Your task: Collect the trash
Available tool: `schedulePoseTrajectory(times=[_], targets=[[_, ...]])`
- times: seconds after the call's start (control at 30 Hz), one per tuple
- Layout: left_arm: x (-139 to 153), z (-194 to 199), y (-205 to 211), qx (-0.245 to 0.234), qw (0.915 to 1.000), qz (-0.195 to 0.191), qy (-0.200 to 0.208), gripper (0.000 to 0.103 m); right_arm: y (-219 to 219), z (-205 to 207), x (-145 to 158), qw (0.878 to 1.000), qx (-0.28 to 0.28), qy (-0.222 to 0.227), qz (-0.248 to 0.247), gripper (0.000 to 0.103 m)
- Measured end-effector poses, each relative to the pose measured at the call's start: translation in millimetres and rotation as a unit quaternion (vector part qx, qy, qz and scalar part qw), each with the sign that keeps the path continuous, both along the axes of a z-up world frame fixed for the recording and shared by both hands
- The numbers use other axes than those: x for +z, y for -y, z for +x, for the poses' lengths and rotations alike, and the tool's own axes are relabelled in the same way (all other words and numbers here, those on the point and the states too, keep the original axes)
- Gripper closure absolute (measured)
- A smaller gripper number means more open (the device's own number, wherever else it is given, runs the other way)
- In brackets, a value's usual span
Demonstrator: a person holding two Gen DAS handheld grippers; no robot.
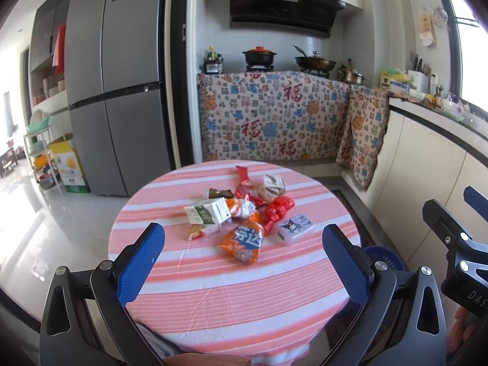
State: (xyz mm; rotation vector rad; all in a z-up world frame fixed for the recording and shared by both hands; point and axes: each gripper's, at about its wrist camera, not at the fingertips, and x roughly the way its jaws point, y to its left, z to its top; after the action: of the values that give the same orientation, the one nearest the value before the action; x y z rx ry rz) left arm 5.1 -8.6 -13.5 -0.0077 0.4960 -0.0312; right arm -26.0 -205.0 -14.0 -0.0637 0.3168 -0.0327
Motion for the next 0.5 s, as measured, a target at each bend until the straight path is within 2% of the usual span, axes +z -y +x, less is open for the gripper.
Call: schedulePoseTrajectory(times=[0.5], targets=[[-12.1,0.5,1.6,0.001,1.0000,0.003,-0.004,0.000,2.9,-0.3,-3.0,1.000,0.000,-0.003,0.001,0.000]])
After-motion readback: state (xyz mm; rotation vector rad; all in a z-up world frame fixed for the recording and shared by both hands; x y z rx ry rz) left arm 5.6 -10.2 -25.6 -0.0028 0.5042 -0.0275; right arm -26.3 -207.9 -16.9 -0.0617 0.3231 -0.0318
